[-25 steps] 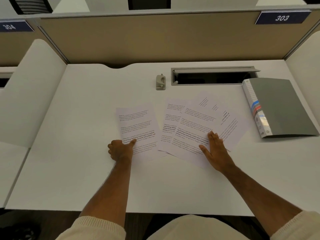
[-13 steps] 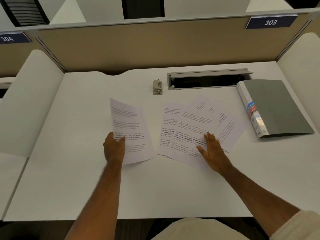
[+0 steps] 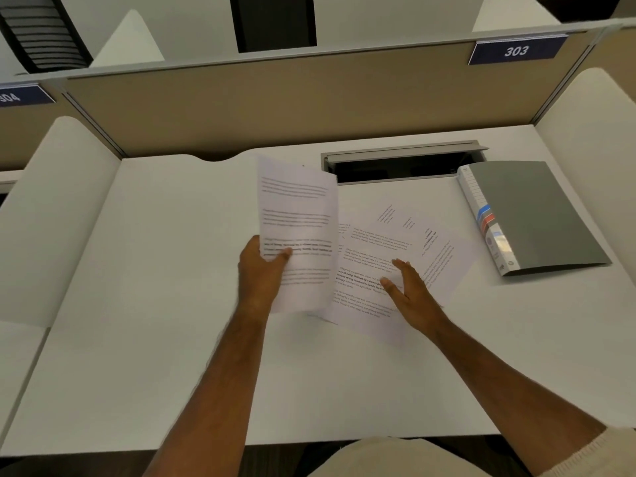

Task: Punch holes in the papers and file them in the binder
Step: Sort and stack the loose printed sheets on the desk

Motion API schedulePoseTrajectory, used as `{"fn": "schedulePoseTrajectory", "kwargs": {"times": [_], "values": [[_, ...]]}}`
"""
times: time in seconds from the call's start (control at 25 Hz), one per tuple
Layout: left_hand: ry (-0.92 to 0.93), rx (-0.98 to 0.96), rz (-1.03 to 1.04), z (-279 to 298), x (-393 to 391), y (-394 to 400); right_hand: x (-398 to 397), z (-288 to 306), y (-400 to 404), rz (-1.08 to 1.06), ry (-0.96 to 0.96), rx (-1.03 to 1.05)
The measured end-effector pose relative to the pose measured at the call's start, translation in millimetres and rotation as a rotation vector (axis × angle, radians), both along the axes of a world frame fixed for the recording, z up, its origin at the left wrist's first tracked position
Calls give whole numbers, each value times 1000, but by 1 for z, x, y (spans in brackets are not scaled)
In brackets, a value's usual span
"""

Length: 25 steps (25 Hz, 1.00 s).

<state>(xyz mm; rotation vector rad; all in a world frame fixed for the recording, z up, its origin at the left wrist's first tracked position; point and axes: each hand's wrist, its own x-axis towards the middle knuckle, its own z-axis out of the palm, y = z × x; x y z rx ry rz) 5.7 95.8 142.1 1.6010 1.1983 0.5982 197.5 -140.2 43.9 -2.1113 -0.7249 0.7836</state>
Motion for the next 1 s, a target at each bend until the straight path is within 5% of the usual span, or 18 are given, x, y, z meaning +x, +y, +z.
{"fn": "schedulePoseTrajectory", "kwargs": {"times": [0.24, 0.4, 0.8, 1.0], "values": [[-131, -199, -114, -13, 30, -52, 20, 33, 6, -241, 525, 273], [-83, -240, -185, -29, 46, -73, 35, 45, -3, -301, 700, 350], [61, -385, -292, -75, 70, -96, 64, 19, -48, -296, 475, 219], [263, -191, -135, -89, 82, -83, 83, 18, -67, -303, 402, 202]]}}
